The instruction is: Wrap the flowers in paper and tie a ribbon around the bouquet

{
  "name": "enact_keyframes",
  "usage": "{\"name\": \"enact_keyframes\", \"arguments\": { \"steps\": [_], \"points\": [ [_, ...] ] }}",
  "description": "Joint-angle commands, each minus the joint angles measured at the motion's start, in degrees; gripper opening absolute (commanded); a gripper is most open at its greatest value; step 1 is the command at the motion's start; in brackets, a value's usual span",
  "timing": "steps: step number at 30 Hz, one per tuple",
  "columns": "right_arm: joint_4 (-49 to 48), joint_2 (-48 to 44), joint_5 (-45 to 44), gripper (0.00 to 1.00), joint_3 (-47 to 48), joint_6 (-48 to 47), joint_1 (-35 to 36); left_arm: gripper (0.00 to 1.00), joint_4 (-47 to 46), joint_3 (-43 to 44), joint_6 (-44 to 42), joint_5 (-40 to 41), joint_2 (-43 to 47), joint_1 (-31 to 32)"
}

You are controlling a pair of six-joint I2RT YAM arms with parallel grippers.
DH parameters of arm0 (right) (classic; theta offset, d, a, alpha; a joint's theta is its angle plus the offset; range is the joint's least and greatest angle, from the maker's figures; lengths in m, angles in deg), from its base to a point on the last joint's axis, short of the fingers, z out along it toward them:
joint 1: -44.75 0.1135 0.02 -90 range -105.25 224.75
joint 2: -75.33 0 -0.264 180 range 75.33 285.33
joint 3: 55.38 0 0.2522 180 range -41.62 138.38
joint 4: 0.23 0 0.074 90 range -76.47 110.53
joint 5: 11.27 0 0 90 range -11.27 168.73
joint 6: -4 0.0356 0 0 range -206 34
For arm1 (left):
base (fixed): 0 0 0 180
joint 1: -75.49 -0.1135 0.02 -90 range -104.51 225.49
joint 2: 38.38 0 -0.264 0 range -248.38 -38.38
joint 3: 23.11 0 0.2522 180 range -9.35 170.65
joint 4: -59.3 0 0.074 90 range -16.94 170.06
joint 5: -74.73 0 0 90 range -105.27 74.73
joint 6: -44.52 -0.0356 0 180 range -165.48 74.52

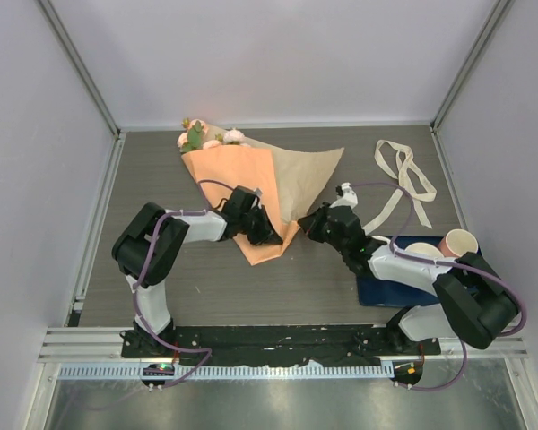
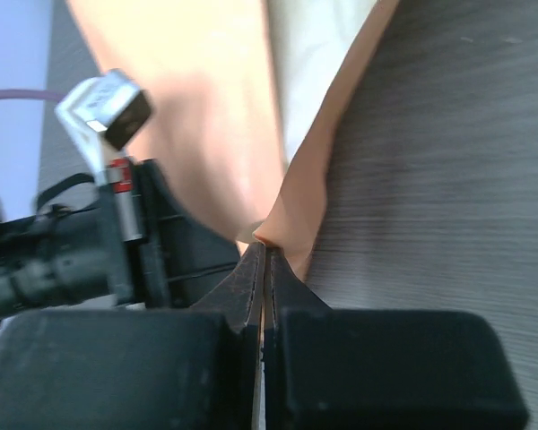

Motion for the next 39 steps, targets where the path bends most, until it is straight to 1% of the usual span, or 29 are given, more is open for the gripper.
{"name": "enact_keyframes", "arguments": {
  "steps": [1,2,5,7,8,10,12,14,16,17,18,19,20,21,22,23,25,26,28,30,33,35,37,39],
  "points": [
    [1.25,0.39,-0.24,0.0,5.89,-6.16,3.8,0.0,6.19,-4.53,-2.36,7.41,-4.25,0.7],
    [1.6,0.48,-0.15,0.0,7.64,-8.0,5.55,0.0,6.02,-4.88,-2.36,7.58,-4.08,0.7],
    [2.39,1.53,0.55,0.0,10.45,-10.47,7.58,0.0,5.49,-5.59,-2.45,7.85,-3.9,0.61],
    [1.69,2.76,3.97,0.0,11.69,-11.61,7.85,0.0,4.61,-6.03,-2.36,7.85,-3.9,0.7],
    [1.95,4.77,5.55,0.0,13.52,-12.05,8.02,0.0,4.35,-6.46,-2.44,7.67,-3.81,0.7],
    [4.14,6.54,7.05,0.0,15.38,-13.46,8.11,0.0,3.47,-6.91,-2.71,7.58,-3.29,0.7],
    [4.32,7.77,8.19,0.0,16.18,-14.07,8.11,0.0,3.12,-7.35,-3.06,7.32,-2.58,0.61],
    [5.29,7.78,7.06,0.0,16.62,-14.08,8.11,0.0,3.12,-7.61,-3.5,7.49,-1.18,0.7],
    [11.76,6.47,2.08,0.0,17.58,-12.68,8.11,0.0,3.99,-7.35,-3.85,7.93,-0.12,0.7],
    [15.8,5.68,-6.31,0.0,18.89,-11.45,7.76,0.0,4.95,-6.74,-4.2,8.11,0.05,0.7],
    [20.97,4.1,-7.43,0.0,18.82,-9.79,5.5,0.0,5.4,-6.38,-4.46,8.2,0.06,0.61],
    [21.81,3.3,-7.01,0.01,18.21,-7.6,4.08,0.0,5.75,-6.12,-4.47,8.11,-0.12,0.7],
    [22.6,2.77,-5.7,0.14,16.63,-6.44,2.33,0.0,5.75,-5.86,-4.47,7.94,-0.64,0.7],
    [24.44,1.55,-4.9,0.2,15.66,-5.91,0.83,0.0,5.84,-5.85,-4.47,7.85,-0.91,0.7],
    [24.63,1.02,-4.03,0.23,14.61,-5.47,-2.23,0.0,5.67,-5.85,-4.38,7.67,-1.08,0.7],
    [24.46,0.32,-1.76,0.33,11.81,-5.12,-3.65,0.0,5.58,-5.94,-4.38,7.76,-1.52,0.7],
    [19.46,-0.39,4.3,0.41,7.51,-4.33,-8.21,0.0,5.4,-6.2,-4.12,7.76,-1.79,0.7],
    [18.57,0.04,8.07,0.42,6.87,-4.24,-8.93,0.0,5.23,-6.2,-4.11,7.67,-1.88,0.7],
    [16.82,1.44,10.99,0.38,5.73,-5.28,-9.11,0.0,5.22,-6.2,-4.2,7.41,-2.05,0.7],
    [12.69,2.06,13.55,0.37,3.97,-5.03,-9.11,0.0,5.14,-6.2,-4.29,7.49,-1.97,0.7],
    [8.9,3.12,13.48,0.37,1.42,-5.29,-9.2,0.0,5.05,-6.21,-4.2,7.41,-1.7,0.61],
    [7.07,3.73,13.04,0.4,-0.16,-5.12,-9.29,0.0,5.22,-6.2,-4.11,7.14,-1.53,0.61],
    [4.43,4.26,12.51,0.46,-2.44,-3.54,-9.47,0.0,5.23,-6.2,-4.11,7.23,-1.35,0.7],
    [1.79,5.66,12.24,0.47,-2.98,-2.48,-9.82,0.0,5.31,-6.2,-4.03,7.23,-1.26,0.7]
  ]
}}
